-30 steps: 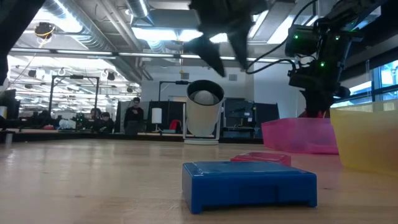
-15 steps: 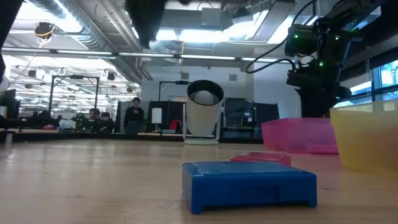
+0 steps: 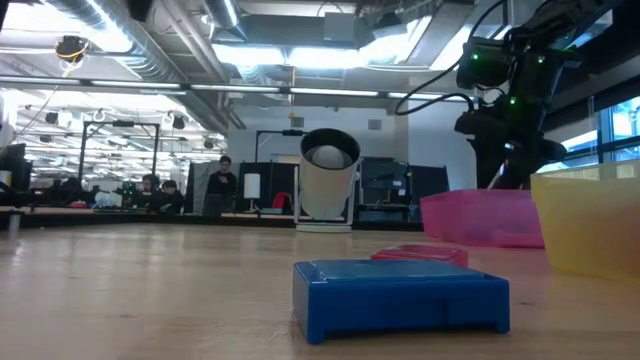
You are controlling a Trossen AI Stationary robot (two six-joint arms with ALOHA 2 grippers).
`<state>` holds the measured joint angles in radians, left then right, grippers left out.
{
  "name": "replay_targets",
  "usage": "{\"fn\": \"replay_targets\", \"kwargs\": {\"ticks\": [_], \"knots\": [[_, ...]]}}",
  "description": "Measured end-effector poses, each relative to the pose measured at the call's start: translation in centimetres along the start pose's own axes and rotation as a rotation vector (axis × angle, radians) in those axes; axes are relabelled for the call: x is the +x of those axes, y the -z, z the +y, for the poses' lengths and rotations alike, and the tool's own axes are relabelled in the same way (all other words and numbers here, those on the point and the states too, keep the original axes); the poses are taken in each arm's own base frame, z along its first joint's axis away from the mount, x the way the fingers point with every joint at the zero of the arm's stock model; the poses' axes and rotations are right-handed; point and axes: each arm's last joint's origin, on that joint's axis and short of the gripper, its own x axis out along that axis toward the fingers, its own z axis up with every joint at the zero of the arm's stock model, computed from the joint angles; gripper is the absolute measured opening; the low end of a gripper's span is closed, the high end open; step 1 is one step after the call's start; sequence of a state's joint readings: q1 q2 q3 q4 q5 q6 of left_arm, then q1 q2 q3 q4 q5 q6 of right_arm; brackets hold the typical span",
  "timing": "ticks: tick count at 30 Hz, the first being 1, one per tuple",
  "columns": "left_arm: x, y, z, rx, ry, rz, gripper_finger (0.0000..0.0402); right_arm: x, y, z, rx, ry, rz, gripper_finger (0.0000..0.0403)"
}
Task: Pick & Place Office items
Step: Put the purple charger adapter into the yellow bin
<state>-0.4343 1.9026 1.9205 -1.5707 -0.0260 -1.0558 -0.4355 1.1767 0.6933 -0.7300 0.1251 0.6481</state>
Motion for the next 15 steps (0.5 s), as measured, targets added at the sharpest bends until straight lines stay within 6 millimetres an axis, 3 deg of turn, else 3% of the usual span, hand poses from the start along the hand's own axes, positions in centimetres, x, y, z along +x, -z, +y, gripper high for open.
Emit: {"fn": "replay_targets", "kwargs": {"ticks": [10,15], "knots": [[-0.4,5.2,-2.2,-0.055,0.003,-0.028,0.0297,0.0,0.2,0.2,0.028,-0.071,0.056,0.0277],[1.4,8.4,-2.9,-0.244,-0.058,0.037,0.0297,0.0,0.2,0.2,0.049,-0.072,0.057,0.0277]]}}
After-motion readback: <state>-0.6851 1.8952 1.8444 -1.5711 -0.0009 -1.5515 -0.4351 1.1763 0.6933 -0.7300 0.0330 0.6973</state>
